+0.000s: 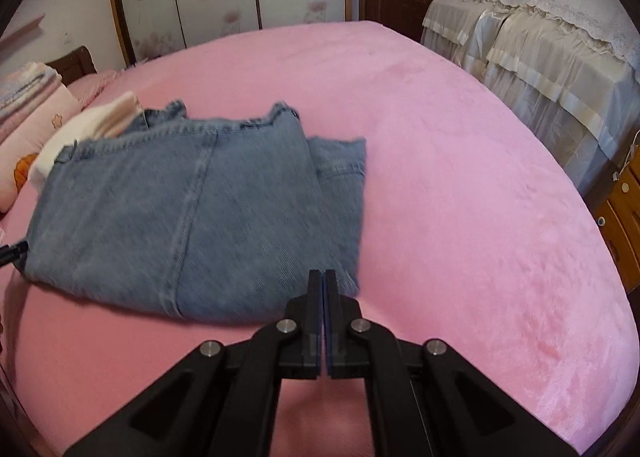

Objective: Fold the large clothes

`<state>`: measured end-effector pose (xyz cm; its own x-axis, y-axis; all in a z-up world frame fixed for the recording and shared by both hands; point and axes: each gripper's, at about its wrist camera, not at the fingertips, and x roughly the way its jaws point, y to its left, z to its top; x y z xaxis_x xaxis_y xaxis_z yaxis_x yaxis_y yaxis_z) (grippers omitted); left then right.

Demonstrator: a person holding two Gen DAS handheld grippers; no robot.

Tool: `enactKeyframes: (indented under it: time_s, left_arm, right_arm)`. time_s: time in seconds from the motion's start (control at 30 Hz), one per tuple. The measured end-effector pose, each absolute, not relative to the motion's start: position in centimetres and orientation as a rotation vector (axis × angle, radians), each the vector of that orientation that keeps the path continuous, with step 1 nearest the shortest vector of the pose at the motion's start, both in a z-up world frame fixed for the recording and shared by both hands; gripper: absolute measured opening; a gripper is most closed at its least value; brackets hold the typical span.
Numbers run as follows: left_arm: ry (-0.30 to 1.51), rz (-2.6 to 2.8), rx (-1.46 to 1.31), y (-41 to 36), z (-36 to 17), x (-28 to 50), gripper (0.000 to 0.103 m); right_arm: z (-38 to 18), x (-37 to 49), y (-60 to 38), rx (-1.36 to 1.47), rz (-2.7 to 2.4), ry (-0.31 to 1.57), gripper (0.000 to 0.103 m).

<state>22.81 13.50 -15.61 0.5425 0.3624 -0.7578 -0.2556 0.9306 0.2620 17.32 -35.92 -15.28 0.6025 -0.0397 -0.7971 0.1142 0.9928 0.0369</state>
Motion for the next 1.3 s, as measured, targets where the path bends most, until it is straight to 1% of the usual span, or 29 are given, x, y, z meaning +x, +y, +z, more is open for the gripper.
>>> enactKeyframes:
  time_s: [0.1, 0.23, 0.37, 0.47, 0.57, 0.63, 0.8, 0.83, 0.9, 0.97, 1.03, 1.07, 1.1, 1.13, 1.17, 1.3]
  left_arm:
    - [0.96, 0.397, 0.182, 13.2, -16.6, 23.0, 0.073]
    - [0.994, 0.379, 0.15, 14.1, -17.8, 23.3, 0.073]
    - [0.994, 0.389, 0.16, 14.0, -17.8, 23.3, 0.073]
    - [0.993, 0.386, 0.14, 14.1, -17.0, 23.1, 0.073]
    - [0.994, 0.381, 0.093, 14.7, -15.2, 22.7, 0.073]
    - [0.985, 0.37, 0.066, 15.1, -13.7, 22.3, 0.073]
    - [0.925, 0.313, -0.008, 15.7, -7.8, 20.5, 0.073]
    - [0.912, 0.306, -0.013, 15.8, -6.8, 20.1, 0.074]
    - [0.886, 0.294, -0.022, 15.8, -4.9, 19.4, 0.08]
    - [0.857, 0.265, -0.045, 15.7, -3.2, 18.4, 0.082]
    - [0.841, 0.227, -0.068, 15.3, -2.0, 17.3, 0.082]
    - [0.838, 0.217, -0.075, 15.1, -1.8, 17.0, 0.083]
    - [0.835, 0.2, -0.087, 14.9, -1.6, 16.5, 0.083]
    - [0.836, 0.183, -0.101, 14.6, -1.6, 16.1, 0.083]
    - [0.838, 0.163, -0.122, 14.4, -1.7, 15.6, 0.083]
    - [0.845, 0.093, -0.198, 13.5, -3.3, 13.8, 0.083]
  right_arm:
    - [-17.2, 18.5, -35.7, 0.047, -0.131, 0.975, 0.0]
    - [-18.7, 18.1, -35.9, 0.039, -0.139, 1.004, 0.0]
    - [-18.5, 17.6, -35.5, 0.023, -0.148, 1.011, 0.0]
    - [-17.3, 17.4, -35.6, 0.05, -0.157, 0.997, 0.0]
    - [-15.5, 17.0, -35.3, 0.09, -0.142, 0.951, 0.0]
    - [-14.3, 16.9, -34.2, 0.054, -0.133, 0.929, 0.0]
    - [-10.9, 16.7, -31.2, 0.054, -0.071, 0.886, 0.002]
    - [-10.0, 16.6, -30.6, 0.068, -0.053, 0.868, 0.002]
    - [-8.5, 16.5, -29.7, 0.087, -0.026, 0.841, 0.002]
    - [-6.9, 16.2, -28.3, 0.107, 0.003, 0.808, 0.002]
    - [-5.8, 16.1, -27.2, 0.119, 0.034, 0.79, 0.007]
    - [-5.2, 15.9, -26.5, 0.129, 0.045, 0.773, 0.016]
    - [-4.7, 15.6, -26.0, 0.137, 0.053, 0.757, 0.028]
    - [-4.4, 15.4, -25.5, 0.142, 0.06, 0.743, 0.033]
    - [-4.1, 15.1, -24.9, 0.14, 0.066, 0.726, 0.034]
    - [-3.7, 14.1, -22.8, 0.142, 0.087, 0.681, 0.034]
